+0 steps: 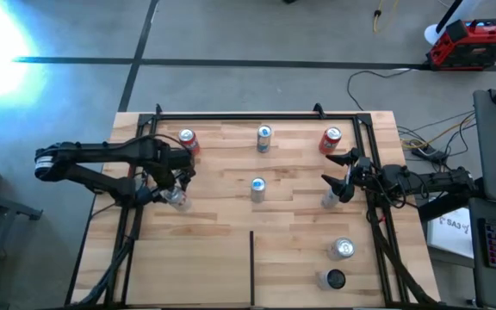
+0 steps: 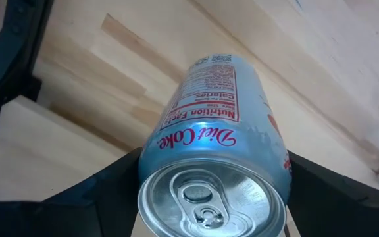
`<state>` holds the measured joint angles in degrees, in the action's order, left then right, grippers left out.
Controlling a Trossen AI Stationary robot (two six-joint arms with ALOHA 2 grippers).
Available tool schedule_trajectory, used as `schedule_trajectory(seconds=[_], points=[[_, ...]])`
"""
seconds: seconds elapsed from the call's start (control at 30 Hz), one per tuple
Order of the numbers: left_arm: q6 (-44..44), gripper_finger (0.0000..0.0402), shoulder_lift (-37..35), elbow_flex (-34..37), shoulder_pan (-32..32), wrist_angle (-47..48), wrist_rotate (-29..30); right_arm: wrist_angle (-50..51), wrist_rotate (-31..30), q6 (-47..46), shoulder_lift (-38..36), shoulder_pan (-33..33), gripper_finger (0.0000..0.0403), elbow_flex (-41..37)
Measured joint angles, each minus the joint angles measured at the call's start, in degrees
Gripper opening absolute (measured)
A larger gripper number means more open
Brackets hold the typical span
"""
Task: Place canned beverage on shelf
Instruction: Put the left red silver soda can on the shelf
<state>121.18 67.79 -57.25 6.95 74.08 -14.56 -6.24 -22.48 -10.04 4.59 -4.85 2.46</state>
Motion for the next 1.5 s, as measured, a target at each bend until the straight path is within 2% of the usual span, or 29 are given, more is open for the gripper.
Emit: schedule_trajectory(seconds=[0.23,0.67,0.9,1.07,1.5], points=[[4.07,0.0291,1.08,-4.50,-4.46,1.97,-1.44,0.00,0.00,0.09,0.01,0.01,0.0382,0.00],[19.17,0.0291,5.80,-10.67,-16.06,2.41,0.36,0.00,0.00,0.00,0.01,0.01,0.0382,-0.02],[21.49,0.0291,6.97,-12.74,-18.98,3.42,1.15,0.02,0.00,0.09,-0.01,-0.01,0.0382,-0.02],[25.83,0.0291,5.14,-11.99,-22.97,3.58,5.04,0.00,0.00,0.08,0.01,-0.01,0.0382,0.00],[39.79,0.0292,-4.34,-4.06,-36.13,0.73,4.95,0.00,0.00,0.09,0.01,-0.01,0.0382,0.00]])
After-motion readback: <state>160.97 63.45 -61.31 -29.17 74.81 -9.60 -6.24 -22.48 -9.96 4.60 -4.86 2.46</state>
